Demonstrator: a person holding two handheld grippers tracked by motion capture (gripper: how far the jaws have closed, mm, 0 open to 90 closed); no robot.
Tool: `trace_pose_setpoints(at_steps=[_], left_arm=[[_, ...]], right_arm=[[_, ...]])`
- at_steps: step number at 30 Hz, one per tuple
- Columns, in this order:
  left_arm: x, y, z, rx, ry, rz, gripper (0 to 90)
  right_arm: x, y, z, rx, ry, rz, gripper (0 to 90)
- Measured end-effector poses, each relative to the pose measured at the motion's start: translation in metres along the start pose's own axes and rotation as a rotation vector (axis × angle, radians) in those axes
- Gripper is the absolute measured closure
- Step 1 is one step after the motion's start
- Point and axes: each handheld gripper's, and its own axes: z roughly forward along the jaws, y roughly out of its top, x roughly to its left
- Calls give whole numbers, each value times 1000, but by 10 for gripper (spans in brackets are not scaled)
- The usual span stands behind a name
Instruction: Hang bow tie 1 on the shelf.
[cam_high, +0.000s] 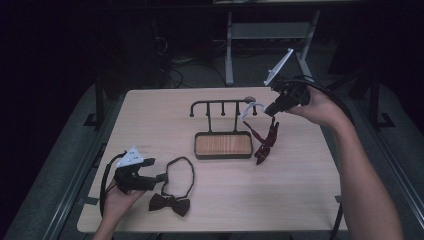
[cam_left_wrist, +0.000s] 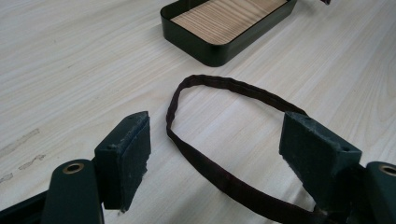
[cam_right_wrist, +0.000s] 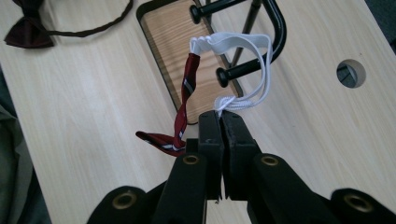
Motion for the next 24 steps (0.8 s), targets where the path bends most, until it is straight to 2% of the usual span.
trace_pose_setpoints(at_steps=[15,24], left_arm=[[-1,0,0,-9,-8,-6,248],[-1,0,0,-9,-9,-5,248]], right_arm=[[-15,2,18,35,-3,33,868],[-18,2,23,53,-4,40,865]])
